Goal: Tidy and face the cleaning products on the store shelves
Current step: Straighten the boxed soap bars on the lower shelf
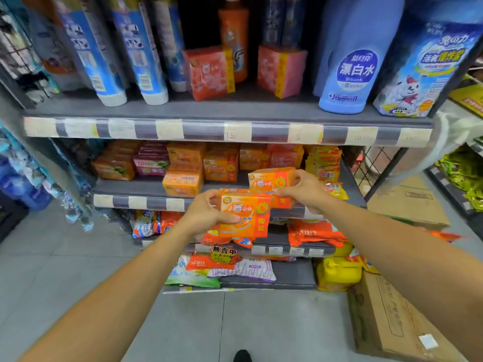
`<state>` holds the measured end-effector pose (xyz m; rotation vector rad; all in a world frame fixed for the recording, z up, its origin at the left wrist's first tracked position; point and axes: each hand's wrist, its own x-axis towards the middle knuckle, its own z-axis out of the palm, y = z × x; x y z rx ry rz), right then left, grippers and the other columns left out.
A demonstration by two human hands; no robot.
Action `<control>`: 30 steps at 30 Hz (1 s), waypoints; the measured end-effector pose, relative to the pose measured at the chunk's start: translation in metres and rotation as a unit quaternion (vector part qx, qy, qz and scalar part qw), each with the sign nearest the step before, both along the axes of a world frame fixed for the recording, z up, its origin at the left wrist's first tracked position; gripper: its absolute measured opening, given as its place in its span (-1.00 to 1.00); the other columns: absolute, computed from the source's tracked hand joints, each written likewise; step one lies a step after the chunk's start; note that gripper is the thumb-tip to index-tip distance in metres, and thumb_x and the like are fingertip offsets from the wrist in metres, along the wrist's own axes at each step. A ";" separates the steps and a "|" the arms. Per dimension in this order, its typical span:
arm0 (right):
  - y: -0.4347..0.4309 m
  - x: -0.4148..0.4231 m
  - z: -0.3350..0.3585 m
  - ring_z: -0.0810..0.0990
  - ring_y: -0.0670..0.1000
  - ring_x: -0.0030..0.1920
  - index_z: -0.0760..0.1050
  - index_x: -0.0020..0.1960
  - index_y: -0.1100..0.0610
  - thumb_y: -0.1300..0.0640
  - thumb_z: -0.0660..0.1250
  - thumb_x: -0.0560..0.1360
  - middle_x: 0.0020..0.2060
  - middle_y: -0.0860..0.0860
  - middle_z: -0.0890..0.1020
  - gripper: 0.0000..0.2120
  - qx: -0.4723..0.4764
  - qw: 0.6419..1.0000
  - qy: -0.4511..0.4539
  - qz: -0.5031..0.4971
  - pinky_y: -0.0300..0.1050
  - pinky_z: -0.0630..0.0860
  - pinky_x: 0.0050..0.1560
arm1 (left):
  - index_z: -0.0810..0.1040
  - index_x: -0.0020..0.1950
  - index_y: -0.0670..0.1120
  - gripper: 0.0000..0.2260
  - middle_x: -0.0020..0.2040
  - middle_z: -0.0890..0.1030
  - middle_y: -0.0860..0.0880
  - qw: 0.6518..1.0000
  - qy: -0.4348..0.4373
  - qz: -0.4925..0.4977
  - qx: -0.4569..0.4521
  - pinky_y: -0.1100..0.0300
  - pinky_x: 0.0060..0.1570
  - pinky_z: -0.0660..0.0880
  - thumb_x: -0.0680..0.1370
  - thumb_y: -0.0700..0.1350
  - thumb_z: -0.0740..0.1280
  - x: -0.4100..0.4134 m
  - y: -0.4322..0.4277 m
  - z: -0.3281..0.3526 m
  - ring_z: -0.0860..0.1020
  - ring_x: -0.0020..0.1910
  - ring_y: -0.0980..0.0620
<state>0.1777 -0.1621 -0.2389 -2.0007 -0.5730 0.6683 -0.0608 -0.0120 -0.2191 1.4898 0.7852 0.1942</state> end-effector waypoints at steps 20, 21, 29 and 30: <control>0.120 0.044 -0.083 0.48 0.10 0.29 0.34 0.38 0.15 0.20 0.60 0.28 0.28 0.10 0.52 -0.25 0.018 0.993 -0.080 -0.081 0.00 0.44 0.29 | 0.50 0.22 -0.10 -0.43 0.13 0.64 -0.17 0.996 -0.060 0.033 -0.055 -0.04 -0.13 0.63 0.29 -0.43 0.53 0.043 0.073 -0.040 0.66 0.03 -0.12; 0.121 0.046 -0.086 0.49 0.11 0.28 0.37 0.36 0.15 0.20 0.57 0.30 0.26 0.12 0.53 -0.31 -0.001 0.990 -0.114 -0.088 0.00 0.45 0.28 | 0.49 0.25 -0.11 -0.41 0.13 0.64 -0.17 0.996 -0.059 0.033 -0.053 -0.05 -0.12 0.63 0.29 -0.43 0.53 0.044 0.074 -0.040 0.66 0.04 -0.12; 0.136 0.050 -0.083 0.55 0.12 0.17 0.40 0.30 0.14 -0.02 0.44 0.45 0.16 0.11 0.57 -0.50 -0.102 0.970 -0.210 -0.066 -0.19 0.44 0.14 | 0.48 0.28 -0.11 -0.40 0.13 0.64 -0.15 0.996 -0.062 0.024 -0.053 -0.09 -0.02 0.61 0.31 -0.44 0.52 0.058 0.079 -0.045 0.64 0.08 -0.13; 0.133 0.052 -0.082 0.56 0.14 0.14 0.41 0.28 0.15 -0.01 0.42 0.47 0.15 0.12 0.58 -0.54 -0.132 0.964 -0.226 -0.047 -0.13 0.48 0.14 | 0.48 0.28 -0.11 -0.40 0.14 0.64 -0.15 0.996 -0.062 0.023 -0.053 -0.12 0.02 0.60 0.31 -0.44 0.52 0.061 0.078 -0.047 0.64 0.09 -0.14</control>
